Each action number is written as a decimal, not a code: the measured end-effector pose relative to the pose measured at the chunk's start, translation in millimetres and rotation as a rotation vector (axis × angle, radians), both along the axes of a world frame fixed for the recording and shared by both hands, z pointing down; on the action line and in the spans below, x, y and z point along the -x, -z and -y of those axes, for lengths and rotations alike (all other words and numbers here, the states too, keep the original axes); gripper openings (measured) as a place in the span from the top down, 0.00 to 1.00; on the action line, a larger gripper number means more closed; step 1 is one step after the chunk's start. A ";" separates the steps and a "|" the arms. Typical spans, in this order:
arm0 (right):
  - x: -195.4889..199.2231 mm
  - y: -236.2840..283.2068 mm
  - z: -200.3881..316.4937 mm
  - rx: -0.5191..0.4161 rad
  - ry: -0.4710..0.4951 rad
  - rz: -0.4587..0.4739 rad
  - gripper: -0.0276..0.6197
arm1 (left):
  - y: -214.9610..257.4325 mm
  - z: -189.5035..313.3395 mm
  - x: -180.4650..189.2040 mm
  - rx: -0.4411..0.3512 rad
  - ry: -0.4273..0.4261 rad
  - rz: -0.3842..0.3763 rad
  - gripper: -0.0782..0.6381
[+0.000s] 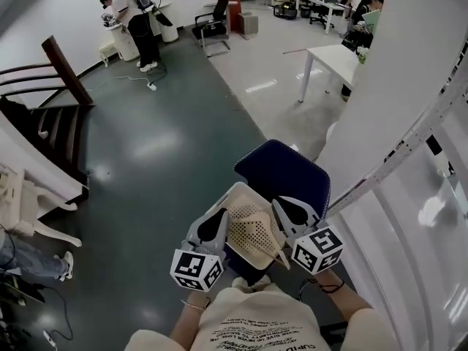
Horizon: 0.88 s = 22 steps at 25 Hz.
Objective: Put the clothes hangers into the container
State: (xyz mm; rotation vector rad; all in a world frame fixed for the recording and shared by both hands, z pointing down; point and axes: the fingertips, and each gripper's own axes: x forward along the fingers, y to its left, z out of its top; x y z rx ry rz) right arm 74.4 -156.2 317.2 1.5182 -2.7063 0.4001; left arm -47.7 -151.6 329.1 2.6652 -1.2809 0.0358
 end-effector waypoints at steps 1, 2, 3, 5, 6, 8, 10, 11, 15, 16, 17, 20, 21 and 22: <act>-2.2 7.9 0.0 -0.017 -0.004 0.002 0.95 | 5.8 0.8 1.9 -0.013 0.005 -0.003 0.86; -4.1 15.5 -0.2 -0.034 -0.007 0.006 0.95 | 11.2 1.7 4.1 -0.024 0.011 -0.006 0.86; -5.4 22.6 -0.6 -0.051 -0.009 0.010 0.95 | 16.4 2.6 6.7 -0.035 0.017 -0.009 0.86; -6.8 35.5 -0.9 -0.084 -0.007 0.014 0.95 | 26.9 4.8 13.0 -0.057 0.032 -0.018 0.86; -7.8 41.2 -0.7 -0.098 -0.006 0.016 0.95 | 32.1 5.9 15.6 -0.068 0.039 -0.022 0.86; -11.7 50.6 -0.5 -0.119 -0.012 0.021 0.95 | 41.1 7.3 18.7 -0.092 0.052 -0.020 0.86; -14.7 58.4 -1.0 -0.145 -0.015 0.022 0.95 | 47.8 7.3 21.3 -0.114 0.064 -0.012 0.86; -15.3 61.8 -1.1 -0.160 -0.015 0.022 0.95 | 50.6 7.4 23.3 -0.122 0.071 -0.011 0.86; -19.7 68.9 -0.9 -0.188 -0.030 0.016 0.95 | 58.7 8.7 29.1 -0.146 0.097 -0.007 0.86; -20.8 69.9 -0.9 -0.195 -0.029 0.015 0.95 | 60.4 8.8 29.5 -0.150 0.100 -0.005 0.86; -21.6 70.5 -0.9 -0.201 -0.030 0.015 0.95 | 61.8 8.6 30.3 -0.153 0.103 -0.004 0.86; -24.4 69.3 -0.7 -0.207 -0.038 0.012 0.95 | 63.1 8.6 32.8 -0.158 0.111 -0.001 0.86; -26.8 68.4 -0.5 -0.208 -0.041 0.010 0.95 | 62.8 8.8 32.5 -0.157 0.115 0.000 0.86; -30.1 67.5 -0.5 -0.208 -0.046 0.010 0.95 | 62.6 9.0 31.4 -0.156 0.118 0.000 0.86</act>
